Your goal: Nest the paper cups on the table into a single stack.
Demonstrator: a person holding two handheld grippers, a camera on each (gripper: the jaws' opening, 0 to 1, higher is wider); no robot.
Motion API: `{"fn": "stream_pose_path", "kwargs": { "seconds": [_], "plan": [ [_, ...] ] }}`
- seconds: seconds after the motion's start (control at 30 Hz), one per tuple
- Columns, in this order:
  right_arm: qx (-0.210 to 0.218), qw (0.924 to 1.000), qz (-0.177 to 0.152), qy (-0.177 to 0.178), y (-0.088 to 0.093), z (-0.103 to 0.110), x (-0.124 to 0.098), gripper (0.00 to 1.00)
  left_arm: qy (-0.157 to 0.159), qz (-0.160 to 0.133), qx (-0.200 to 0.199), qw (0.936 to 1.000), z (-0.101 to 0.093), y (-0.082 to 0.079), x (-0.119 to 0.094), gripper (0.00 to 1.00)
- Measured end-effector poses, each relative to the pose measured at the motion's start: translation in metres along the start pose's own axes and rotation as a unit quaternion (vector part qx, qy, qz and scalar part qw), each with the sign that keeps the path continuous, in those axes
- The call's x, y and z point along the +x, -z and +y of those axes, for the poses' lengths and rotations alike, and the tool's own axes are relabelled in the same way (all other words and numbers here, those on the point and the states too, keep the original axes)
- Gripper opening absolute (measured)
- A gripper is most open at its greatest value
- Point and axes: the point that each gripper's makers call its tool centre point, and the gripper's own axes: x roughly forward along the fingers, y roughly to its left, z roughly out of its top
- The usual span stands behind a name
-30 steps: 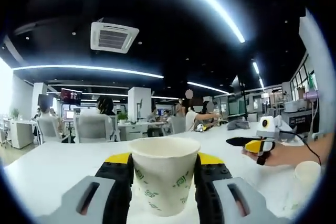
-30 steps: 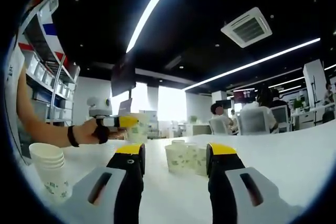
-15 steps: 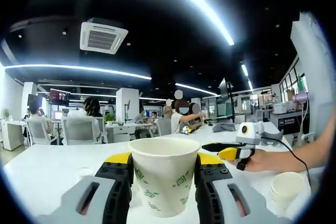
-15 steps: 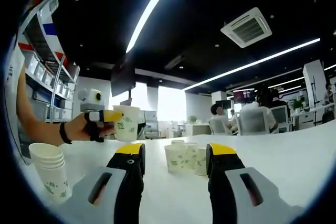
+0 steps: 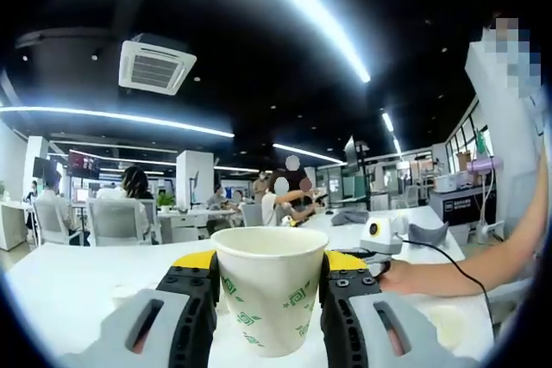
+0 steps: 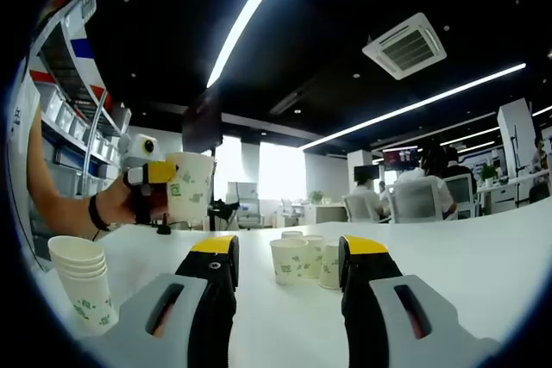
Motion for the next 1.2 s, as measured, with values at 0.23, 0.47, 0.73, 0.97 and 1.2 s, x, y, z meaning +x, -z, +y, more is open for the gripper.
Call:
{"fn": "stream_pose_path", "kwargs": {
  "seconds": [0.23, 0.47, 0.73, 0.97, 1.2],
  "plan": [
    [0.0, 1.0, 0.001, 0.0, 0.0, 0.0, 0.0, 0.49, 0.02, -0.006, 0.002, 0.9998, -0.02, -0.011, -0.002, 0.49],
    [-0.001, 1.0, 0.001, 0.0, 0.001, 0.0, 0.0, 0.49, 0.04, -0.008, -0.004, 0.9992, -0.041, -0.017, -0.005, 0.49],
    [-0.002, 1.0, 0.001, -0.001, 0.001, 0.001, 0.0, 0.49, 0.059, -0.008, -0.009, 0.9982, -0.059, -0.021, -0.008, 0.49],
    [-0.002, 1.0, 0.001, -0.002, 0.001, 0.002, 0.0, 0.49, 0.078, -0.009, -0.021, 0.9967, -0.076, -0.023, -0.011, 0.49],
    [-0.003, 1.0, 0.001, -0.002, 0.001, 0.007, 0.0, 0.49, 0.094, -0.01, -0.036, 0.9949, -0.092, -0.018, -0.019, 0.49]
  ]
}}
